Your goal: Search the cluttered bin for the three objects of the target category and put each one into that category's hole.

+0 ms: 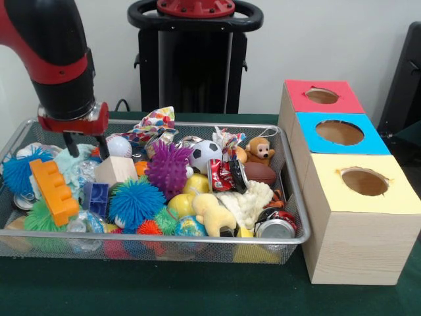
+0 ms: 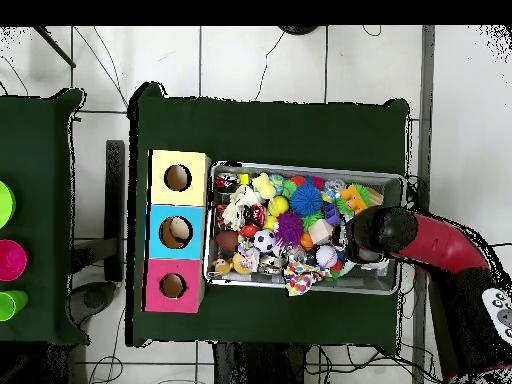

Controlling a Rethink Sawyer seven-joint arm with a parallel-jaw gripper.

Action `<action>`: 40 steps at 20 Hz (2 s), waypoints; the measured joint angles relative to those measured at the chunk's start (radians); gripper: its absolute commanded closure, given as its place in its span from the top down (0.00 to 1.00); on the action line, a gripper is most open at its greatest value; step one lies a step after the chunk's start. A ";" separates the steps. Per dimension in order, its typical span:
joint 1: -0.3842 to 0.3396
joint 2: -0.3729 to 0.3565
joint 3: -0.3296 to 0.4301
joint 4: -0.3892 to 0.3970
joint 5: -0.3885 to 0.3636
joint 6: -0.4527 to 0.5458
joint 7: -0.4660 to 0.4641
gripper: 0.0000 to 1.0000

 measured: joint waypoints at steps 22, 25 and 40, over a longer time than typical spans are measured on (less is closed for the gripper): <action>0.018 0.096 -0.022 -0.117 0.023 0.000 0.000 1.00; 0.021 0.096 -0.028 -0.117 0.029 0.000 0.000 1.00; 0.071 0.058 -0.076 -0.116 0.053 0.014 0.000 1.00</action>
